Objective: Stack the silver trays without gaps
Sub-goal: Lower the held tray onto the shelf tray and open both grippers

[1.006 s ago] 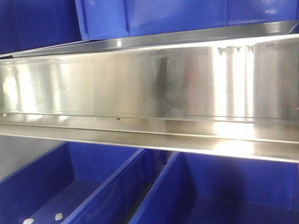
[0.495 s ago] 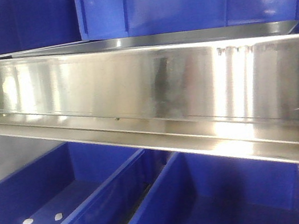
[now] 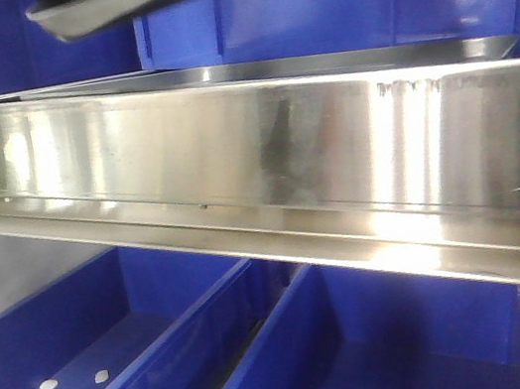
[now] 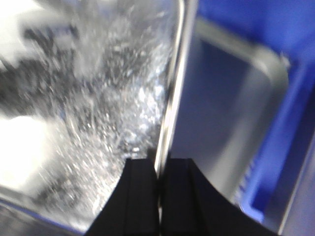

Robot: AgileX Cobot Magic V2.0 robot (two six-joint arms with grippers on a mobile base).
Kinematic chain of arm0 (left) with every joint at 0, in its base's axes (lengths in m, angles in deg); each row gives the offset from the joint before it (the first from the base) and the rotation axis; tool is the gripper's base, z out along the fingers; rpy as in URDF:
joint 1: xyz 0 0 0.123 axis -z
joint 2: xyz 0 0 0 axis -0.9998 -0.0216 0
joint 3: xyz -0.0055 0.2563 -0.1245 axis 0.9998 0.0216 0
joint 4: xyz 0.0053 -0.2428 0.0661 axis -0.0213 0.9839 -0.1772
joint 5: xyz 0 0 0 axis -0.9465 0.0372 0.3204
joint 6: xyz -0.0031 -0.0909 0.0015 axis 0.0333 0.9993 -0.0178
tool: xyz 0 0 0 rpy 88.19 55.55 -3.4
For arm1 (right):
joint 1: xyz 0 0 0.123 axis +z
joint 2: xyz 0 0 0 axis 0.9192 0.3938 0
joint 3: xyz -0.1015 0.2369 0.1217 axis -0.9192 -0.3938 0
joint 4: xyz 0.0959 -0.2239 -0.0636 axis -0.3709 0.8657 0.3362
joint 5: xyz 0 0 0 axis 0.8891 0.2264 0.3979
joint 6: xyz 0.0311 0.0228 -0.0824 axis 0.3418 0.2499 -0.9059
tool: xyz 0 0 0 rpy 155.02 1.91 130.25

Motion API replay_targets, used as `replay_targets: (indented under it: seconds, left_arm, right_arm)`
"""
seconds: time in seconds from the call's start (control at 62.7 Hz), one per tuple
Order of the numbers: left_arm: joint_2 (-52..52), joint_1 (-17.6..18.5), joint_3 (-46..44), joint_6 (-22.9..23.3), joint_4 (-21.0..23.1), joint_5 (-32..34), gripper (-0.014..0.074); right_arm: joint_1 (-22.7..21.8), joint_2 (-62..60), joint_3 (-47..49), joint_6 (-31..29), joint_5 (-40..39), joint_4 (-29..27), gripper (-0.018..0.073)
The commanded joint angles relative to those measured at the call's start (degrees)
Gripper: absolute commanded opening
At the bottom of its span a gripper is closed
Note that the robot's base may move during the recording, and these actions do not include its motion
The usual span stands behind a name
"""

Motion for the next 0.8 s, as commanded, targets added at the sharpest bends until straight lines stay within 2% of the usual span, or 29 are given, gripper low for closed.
replay_targets:
  seconds: [0.0, 0.431, 0.543, 0.622, 0.67, 0.782]
  left_arm:
    - [1.8, 1.4, -1.9, -1.5, 5.0, 7.4, -0.0048]
    - [-1.9, 1.4, -1.9, -2.0, 4.9, 8.0, -0.0045]
    - [-2.4, 1.4, -1.9, -2.0, 4.8, 8.0, 0.0008]
    - [-2.6, 1.4, -1.9, -2.3, 4.8, 8.0, 0.0094]
    - [-2.6, 1.4, -1.9, -2.4, 4.8, 7.9, 0.0176]
    - [-2.6, 1.4, -1.9, -2.4, 4.8, 7.9, 0.0386]
  right_arm:
    - [1.2, -2.1, 0.0, -0.5, 3.8, -2.7, 0.0056]
    - [1.2, -2.1, -4.4, 1.9, 0.6, -0.5, 0.0057]
    - [1.2, -2.1, -4.5, 2.1, 0.2, -0.2, 0.007]
    - [1.2, -2.1, -4.5, 2.1, 0.1, 0.2, 0.0144]
    - [1.2, -2.1, -4.5, 2.1, 0.1, 0.4, 0.0209]
    - [1.2, -2.1, -4.5, 2.1, 0.5, 1.0, 0.0459]
